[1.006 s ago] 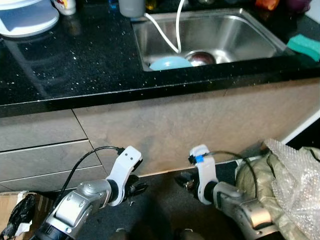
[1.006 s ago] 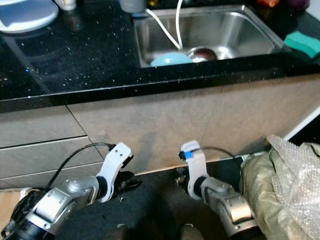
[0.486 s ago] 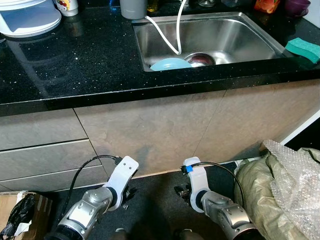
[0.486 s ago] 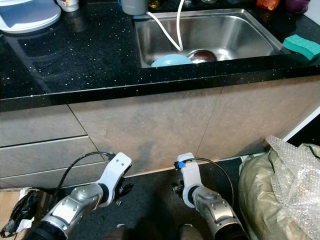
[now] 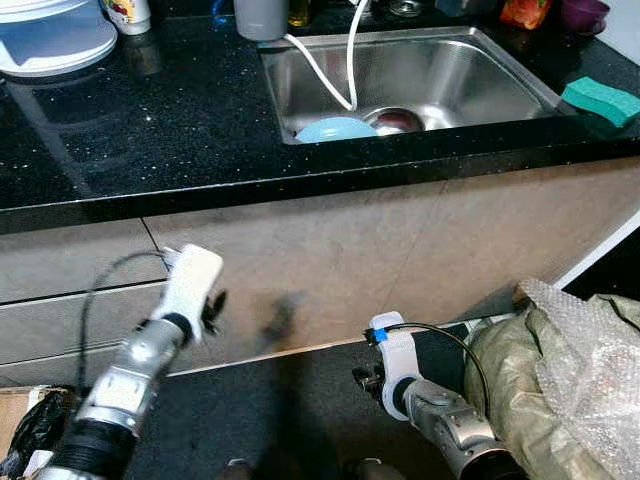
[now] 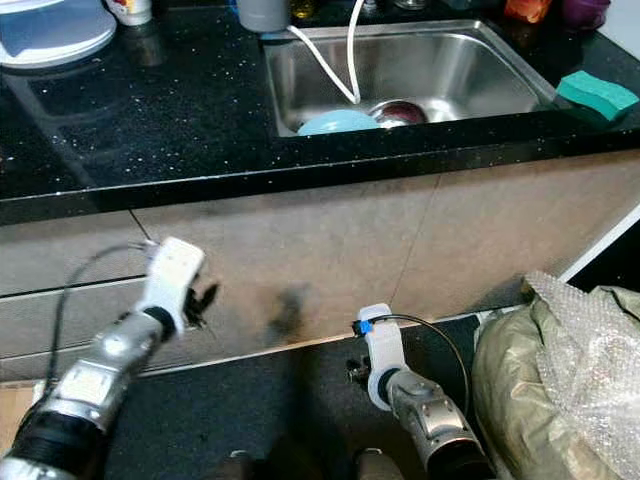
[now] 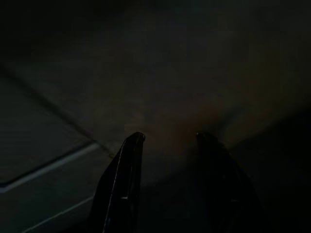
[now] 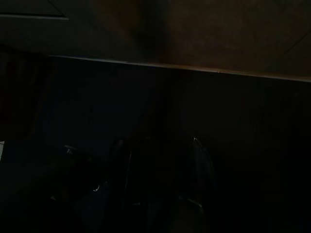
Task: Kitchen organization
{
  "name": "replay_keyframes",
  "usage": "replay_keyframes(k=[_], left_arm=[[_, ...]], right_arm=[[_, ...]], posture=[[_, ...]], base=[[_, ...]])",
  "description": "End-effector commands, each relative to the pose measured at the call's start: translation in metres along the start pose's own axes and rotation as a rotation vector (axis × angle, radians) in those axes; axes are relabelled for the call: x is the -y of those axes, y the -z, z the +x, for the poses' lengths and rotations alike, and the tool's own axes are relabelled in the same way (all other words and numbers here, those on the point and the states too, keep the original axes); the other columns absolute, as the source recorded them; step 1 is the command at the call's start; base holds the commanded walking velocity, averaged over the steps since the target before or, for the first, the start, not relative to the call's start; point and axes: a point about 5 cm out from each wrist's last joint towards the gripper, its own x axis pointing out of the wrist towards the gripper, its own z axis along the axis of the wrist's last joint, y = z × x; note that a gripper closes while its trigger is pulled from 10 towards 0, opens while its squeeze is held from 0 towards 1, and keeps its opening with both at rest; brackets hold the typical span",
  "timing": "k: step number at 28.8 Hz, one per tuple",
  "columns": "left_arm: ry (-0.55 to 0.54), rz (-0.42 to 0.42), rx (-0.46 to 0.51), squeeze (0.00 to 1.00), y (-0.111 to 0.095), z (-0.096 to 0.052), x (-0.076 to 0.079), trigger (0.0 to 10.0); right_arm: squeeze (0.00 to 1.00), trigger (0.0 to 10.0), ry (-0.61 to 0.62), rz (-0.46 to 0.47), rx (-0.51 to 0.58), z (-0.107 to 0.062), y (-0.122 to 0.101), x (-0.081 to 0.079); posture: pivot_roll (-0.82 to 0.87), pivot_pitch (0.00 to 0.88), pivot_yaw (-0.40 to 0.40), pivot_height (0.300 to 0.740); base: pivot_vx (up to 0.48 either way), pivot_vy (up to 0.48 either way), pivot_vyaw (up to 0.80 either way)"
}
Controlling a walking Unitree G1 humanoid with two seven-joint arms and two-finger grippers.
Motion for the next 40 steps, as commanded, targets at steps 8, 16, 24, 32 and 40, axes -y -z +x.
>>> replay_keyframes(k=[8, 16, 24, 32, 40], left_arm=[[0.203, -0.034, -0.089, 0.0, 0.012, -0.03, -0.016, 10.0], [0.379, 0.116, -0.179, 0.0, 0.02, -0.063, -0.025, 10.0], [0.681, 0.187, -0.443, 0.0, 0.035, -0.124, -0.03, 10.0], [0.92, 0.178, -0.62, 0.0, 0.051, -0.163, 0.005, 10.0], [0.793, 0.192, -0.729, 0.0, 0.086, -0.164, 0.037, 10.0]], right_arm=[[0.0, 10.0, 0.003, 0.021, -0.016, -0.001, 0.012, 0.002], [0.0, 10.0, 0.002, 0.025, -0.019, -0.002, 0.013, 0.003], [0.0, 10.0, 0.003, 0.028, -0.025, -0.003, 0.016, 0.005], [0.0, 10.0, -0.003, 0.027, -0.043, -0.004, 0.021, 0.005], [0.0, 10.0, 0.001, 0.027, -0.069, -0.007, 0.03, 0.007]], posture=[[0.03, 0.135, -0.022, 0.74], [0.03, 0.138, -0.017, 0.74], [0.03, 0.141, -0.017, 0.74], [0.04, 0.142, -0.015, 0.74], [0.03, 0.142, -0.009, 0.74]], base=[[0.0, 0.0, 0.0], [0.0, 0.0, 0.0], [0.0, 0.0, 0.0], [0.0, 0.0, 0.0], [0.0, 0.0, 0.0]])
